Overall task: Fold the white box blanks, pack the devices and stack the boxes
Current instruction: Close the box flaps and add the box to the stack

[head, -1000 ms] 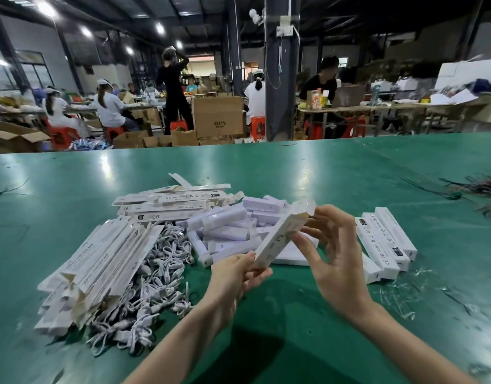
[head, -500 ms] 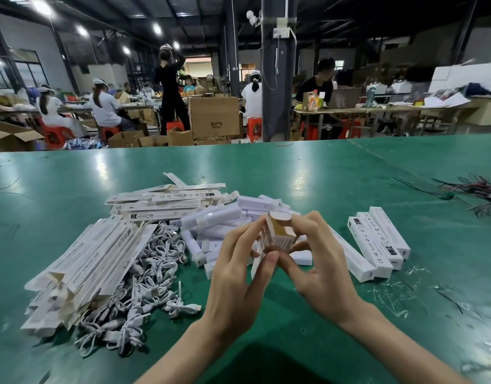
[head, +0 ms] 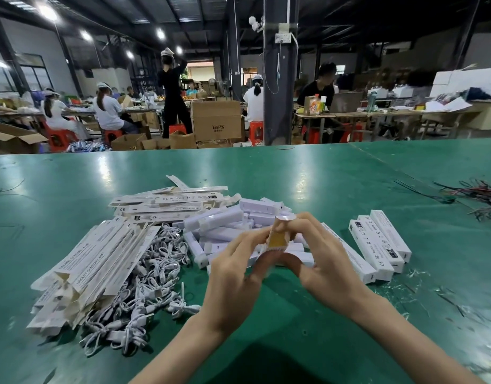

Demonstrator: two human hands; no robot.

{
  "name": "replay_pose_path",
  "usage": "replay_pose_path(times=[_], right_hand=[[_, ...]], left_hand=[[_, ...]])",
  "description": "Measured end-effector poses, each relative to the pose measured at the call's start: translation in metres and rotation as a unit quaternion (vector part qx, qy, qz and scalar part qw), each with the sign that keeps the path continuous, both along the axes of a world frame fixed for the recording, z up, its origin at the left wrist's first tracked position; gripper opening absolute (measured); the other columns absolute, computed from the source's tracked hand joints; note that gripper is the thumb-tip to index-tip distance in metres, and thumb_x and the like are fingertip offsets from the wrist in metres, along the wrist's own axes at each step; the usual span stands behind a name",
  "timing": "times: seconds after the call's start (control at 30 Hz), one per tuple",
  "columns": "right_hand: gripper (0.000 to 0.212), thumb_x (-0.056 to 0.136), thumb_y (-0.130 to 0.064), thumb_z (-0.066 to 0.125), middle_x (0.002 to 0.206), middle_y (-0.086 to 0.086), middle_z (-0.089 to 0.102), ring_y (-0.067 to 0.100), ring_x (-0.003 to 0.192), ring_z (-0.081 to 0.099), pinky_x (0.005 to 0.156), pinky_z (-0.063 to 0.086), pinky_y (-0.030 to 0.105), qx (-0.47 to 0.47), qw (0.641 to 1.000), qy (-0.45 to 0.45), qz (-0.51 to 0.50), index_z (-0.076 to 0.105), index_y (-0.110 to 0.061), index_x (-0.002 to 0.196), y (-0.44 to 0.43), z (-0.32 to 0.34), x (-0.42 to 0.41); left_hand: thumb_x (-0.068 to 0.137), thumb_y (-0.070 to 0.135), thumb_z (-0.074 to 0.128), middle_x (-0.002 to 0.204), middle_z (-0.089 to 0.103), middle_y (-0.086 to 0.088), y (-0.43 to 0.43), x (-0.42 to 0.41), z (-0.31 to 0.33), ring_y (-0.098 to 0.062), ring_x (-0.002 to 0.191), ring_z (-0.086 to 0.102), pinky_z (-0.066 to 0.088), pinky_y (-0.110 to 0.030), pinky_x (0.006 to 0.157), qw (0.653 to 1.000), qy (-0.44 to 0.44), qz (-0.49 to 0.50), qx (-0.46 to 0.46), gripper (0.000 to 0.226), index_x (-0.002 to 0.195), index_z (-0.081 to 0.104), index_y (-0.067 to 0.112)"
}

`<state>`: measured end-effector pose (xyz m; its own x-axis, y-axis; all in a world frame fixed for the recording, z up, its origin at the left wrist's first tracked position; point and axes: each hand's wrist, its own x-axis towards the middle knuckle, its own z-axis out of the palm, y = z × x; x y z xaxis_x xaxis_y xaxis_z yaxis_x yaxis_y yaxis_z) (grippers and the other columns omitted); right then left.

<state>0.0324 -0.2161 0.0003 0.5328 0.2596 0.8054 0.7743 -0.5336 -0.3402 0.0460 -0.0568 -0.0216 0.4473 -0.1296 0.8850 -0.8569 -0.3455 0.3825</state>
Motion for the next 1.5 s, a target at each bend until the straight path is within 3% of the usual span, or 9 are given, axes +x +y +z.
replay_pose_path(times=[0.2,0.43,0.6,0.73,0.87,0.97,1.17,1.27,1.5], right_hand=[[0.047,0.072,-0.001,0.08,0.091,-0.01,0.057,-0.004,0.086,0.053,0.076,0.043,0.013,0.036,0.999,-0.028,-0.025,0.048,-0.023,0.099,0.003,-0.007,0.0],[0.044,0.08,-0.006,0.073,0.103,-0.005,0.058,0.012,0.09,0.061,0.078,0.054,0.028,0.062,0.998,-0.006,0.012,0.047,-0.021,0.112,0.006,-0.006,-0.002],[0.039,0.082,-0.007,0.068,0.109,-0.008,0.06,0.008,0.097,0.062,0.084,0.054,0.028,0.048,0.999,-0.002,0.012,0.05,-0.018,0.114,0.003,-0.014,-0.005],[0.038,0.079,-0.006,0.07,0.102,-0.006,0.063,0.01,0.093,0.062,0.081,0.052,0.031,0.056,0.998,-0.006,-0.004,0.051,-0.018,0.11,-0.001,-0.015,-0.006],[0.043,0.077,0.001,0.071,0.101,-0.004,0.063,0.01,0.093,0.06,0.084,0.05,0.023,0.05,0.998,-0.022,-0.01,0.05,-0.017,0.11,-0.001,-0.016,-0.005],[0.051,0.073,0.011,0.073,0.102,-0.003,0.063,0.007,0.095,0.058,0.087,0.047,0.017,0.034,0.999,-0.023,-0.018,0.05,-0.016,0.109,-0.002,-0.017,-0.005],[0.061,0.069,0.019,0.073,0.103,0.001,0.066,0.019,0.095,0.062,0.087,0.049,0.024,0.018,0.999,-0.017,-0.036,0.049,-0.017,0.111,-0.001,-0.019,-0.005],[0.06,0.07,0.015,0.075,0.104,-0.002,0.066,0.023,0.094,0.061,0.084,0.047,0.031,0.007,0.998,-0.02,-0.053,0.049,-0.02,0.111,0.001,-0.02,-0.006],[0.051,0.074,-0.001,0.069,0.107,-0.026,0.049,0.01,0.092,0.051,0.083,0.042,0.019,0.011,0.997,-0.035,-0.066,0.047,-0.025,0.113,0.002,-0.017,-0.009]], left_hand=[[0.085,0.0,0.063,0.097,0.065,0.018,-0.002,0.0,-0.006,-0.001,0.085,0.065,0.055,-0.024,0.073,1.0,0.004,-0.006,-0.011,0.036,0.11,0.061,0.026],[0.087,0.006,0.064,0.113,0.064,0.013,0.001,-0.001,-0.003,-0.005,0.103,0.066,0.055,-0.024,0.085,0.995,0.02,-0.086,-0.04,0.046,0.12,0.047,0.034],[0.095,0.018,0.058,0.124,0.051,-0.002,0.012,0.013,-0.005,-0.008,0.111,0.057,0.057,-0.034,0.076,0.99,-0.088,-0.066,0.089,0.04,0.131,0.041,0.022],[0.098,0.032,0.044,0.114,0.055,0.005,0.031,0.032,-0.004,-0.009,0.092,0.062,0.056,-0.038,0.071,0.995,0.07,0.049,0.049,0.033,0.13,0.034,0.027],[0.092,0.03,0.062,0.096,0.06,0.009,0.062,0.06,-0.013,-0.015,0.092,0.057,0.048,-0.042,0.09,0.939,0.192,0.172,0.229,0.016,0.103,0.063,0.018],[0.088,0.042,0.063,0.09,0.061,0.012,0.066,0.061,-0.022,-0.01,0.087,0.054,0.044,-0.036,0.092,0.903,0.208,0.188,0.325,0.017,0.088,0.06,0.025],[0.092,0.044,0.057,0.118,0.057,0.005,0.061,0.072,-0.034,-0.016,0.112,0.047,0.037,-0.031,0.101,0.883,0.216,0.241,0.339,0.034,0.119,0.056,0.023],[0.094,0.039,0.057,0.117,0.061,0.005,0.056,0.075,-0.036,-0.018,0.111,0.046,0.035,-0.031,0.1,0.888,0.216,0.259,0.314,0.026,0.114,0.059,0.022],[0.103,0.041,0.034,0.124,0.056,0.009,0.049,0.079,-0.04,-0.017,0.115,0.045,0.03,-0.03,0.097,0.849,0.192,0.288,0.4,0.03,0.123,0.053,0.029]])
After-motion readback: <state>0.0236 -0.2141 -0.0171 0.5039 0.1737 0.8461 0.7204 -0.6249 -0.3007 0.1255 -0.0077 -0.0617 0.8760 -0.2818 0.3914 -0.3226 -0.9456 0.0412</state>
